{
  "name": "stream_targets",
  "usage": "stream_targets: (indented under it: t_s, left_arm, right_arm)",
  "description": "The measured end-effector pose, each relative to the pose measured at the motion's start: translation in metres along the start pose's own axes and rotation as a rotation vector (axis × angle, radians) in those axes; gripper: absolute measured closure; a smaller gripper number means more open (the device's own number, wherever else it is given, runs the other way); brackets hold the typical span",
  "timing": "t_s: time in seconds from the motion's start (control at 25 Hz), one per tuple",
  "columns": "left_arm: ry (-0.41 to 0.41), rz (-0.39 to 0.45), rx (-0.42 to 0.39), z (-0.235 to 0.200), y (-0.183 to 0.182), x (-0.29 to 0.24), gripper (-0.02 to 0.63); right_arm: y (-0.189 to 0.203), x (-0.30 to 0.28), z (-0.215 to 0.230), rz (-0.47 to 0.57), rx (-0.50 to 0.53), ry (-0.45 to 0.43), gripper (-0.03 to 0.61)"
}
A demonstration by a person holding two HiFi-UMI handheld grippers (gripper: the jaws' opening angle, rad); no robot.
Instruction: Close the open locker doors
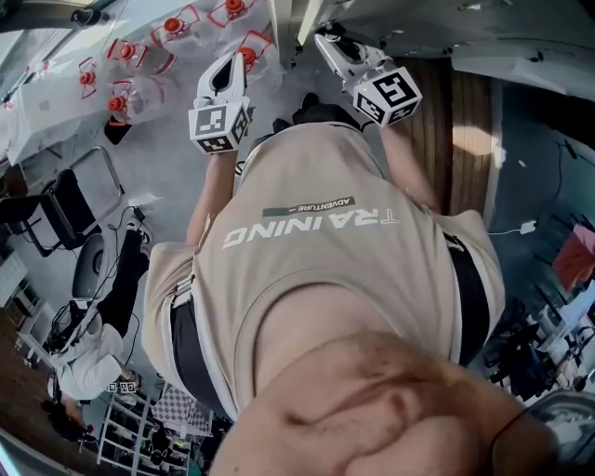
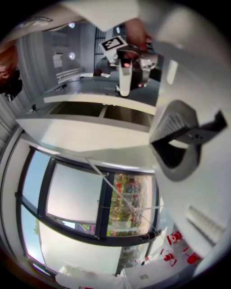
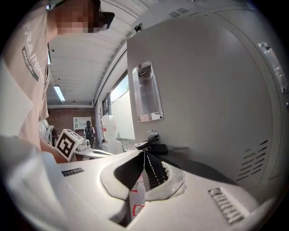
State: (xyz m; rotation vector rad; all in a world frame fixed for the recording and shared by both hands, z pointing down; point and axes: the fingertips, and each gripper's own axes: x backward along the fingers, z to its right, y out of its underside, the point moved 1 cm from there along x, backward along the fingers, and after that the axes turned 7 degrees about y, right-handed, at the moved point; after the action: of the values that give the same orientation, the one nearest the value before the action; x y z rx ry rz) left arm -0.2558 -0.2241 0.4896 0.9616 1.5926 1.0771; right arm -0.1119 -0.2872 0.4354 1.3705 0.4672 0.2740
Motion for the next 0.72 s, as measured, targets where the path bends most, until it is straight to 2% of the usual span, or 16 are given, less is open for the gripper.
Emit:
stream_targets:
  t_s: [0.24, 0.56, 0.72]
  left_arm:
    - [-0.034, 0.001, -0.005, -0.01, -0.015, -0.022, 0.614]
    - [-0.081, 0.009, 0.015, -0.025, -0.021, -0.042, 0.614]
    - [-0.058, 0.024, 0.014, -0.028, -0.025, -0.047, 0.614]
  right_arm:
    - [-0.007, -0.023, 0.006, 0.027, -0.212, -0.104, 0.563]
    - [-0.008, -0.049, 0.012, 0.009, -0.217, -0.167, 0.563]
    - [-0.008, -0.058, 0.013, 0.005, -0.196, -0.154, 0.563]
